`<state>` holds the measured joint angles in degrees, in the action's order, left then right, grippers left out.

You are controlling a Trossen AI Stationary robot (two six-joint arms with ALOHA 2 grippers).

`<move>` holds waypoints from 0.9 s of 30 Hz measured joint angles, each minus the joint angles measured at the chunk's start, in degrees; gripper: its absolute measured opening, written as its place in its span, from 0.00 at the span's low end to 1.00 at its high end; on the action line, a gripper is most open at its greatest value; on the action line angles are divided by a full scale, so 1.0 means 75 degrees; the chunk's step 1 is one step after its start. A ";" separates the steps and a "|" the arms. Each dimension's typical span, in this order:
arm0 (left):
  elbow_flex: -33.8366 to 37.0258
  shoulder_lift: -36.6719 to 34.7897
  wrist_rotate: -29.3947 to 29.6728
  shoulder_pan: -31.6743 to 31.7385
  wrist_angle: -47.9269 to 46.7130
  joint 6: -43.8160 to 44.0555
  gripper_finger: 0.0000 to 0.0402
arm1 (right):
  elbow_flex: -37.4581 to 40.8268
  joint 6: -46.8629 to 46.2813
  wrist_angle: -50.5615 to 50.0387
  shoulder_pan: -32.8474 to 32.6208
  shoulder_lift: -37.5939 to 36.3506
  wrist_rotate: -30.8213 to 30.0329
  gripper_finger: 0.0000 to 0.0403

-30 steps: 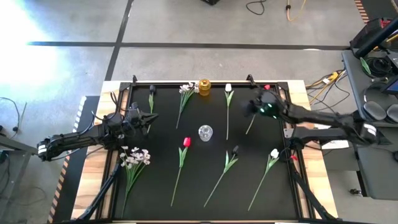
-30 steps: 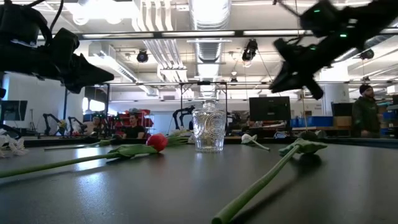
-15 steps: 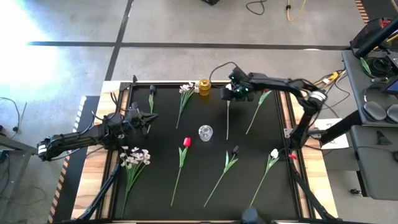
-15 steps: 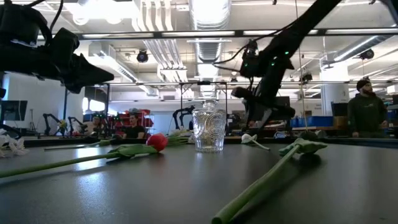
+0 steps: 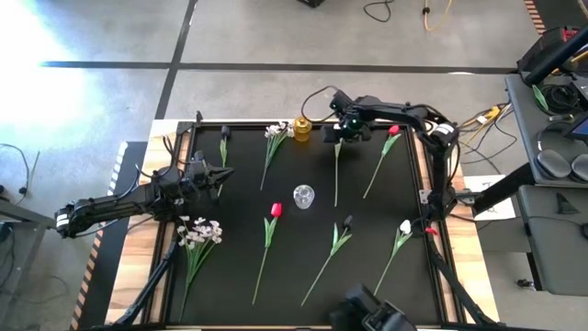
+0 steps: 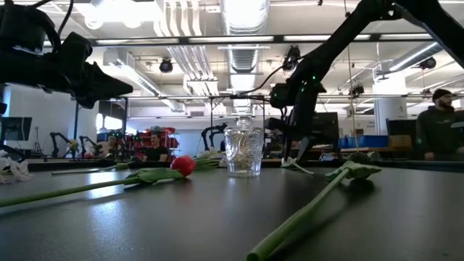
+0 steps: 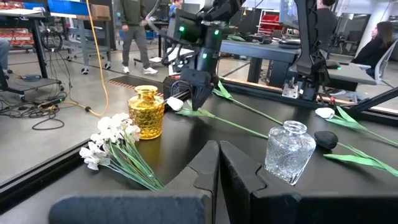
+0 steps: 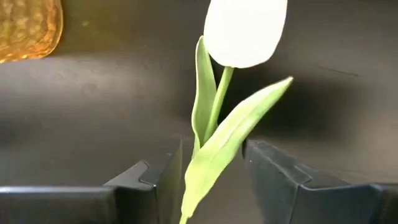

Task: Sort flowers into vase by color
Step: Put the top white tulip into the yellow vase

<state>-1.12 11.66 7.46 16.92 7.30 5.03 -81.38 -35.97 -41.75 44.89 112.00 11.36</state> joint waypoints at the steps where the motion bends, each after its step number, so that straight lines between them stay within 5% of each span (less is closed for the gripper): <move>1: 0.0001 0.0000 0.0000 0.0000 0.0005 -0.0002 0.00 | -0.0022 0.0000 0.0011 -0.0003 0.0069 -0.0046 0.38; 17: 0.0002 0.0001 0.0003 -0.0001 0.0084 0.0001 0.00 | -0.0438 0.0465 0.0095 0.0005 -0.0188 -0.0205 0.07; 27: 0.0002 0.0340 -0.0006 0.0000 0.0087 0.0350 0.00 | -0.0610 0.2063 0.3278 -0.0491 -0.1958 -0.0540 0.03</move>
<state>-1.10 14.21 7.42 16.92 7.94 7.65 -85.95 -20.49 -17.16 41.20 97.31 7.31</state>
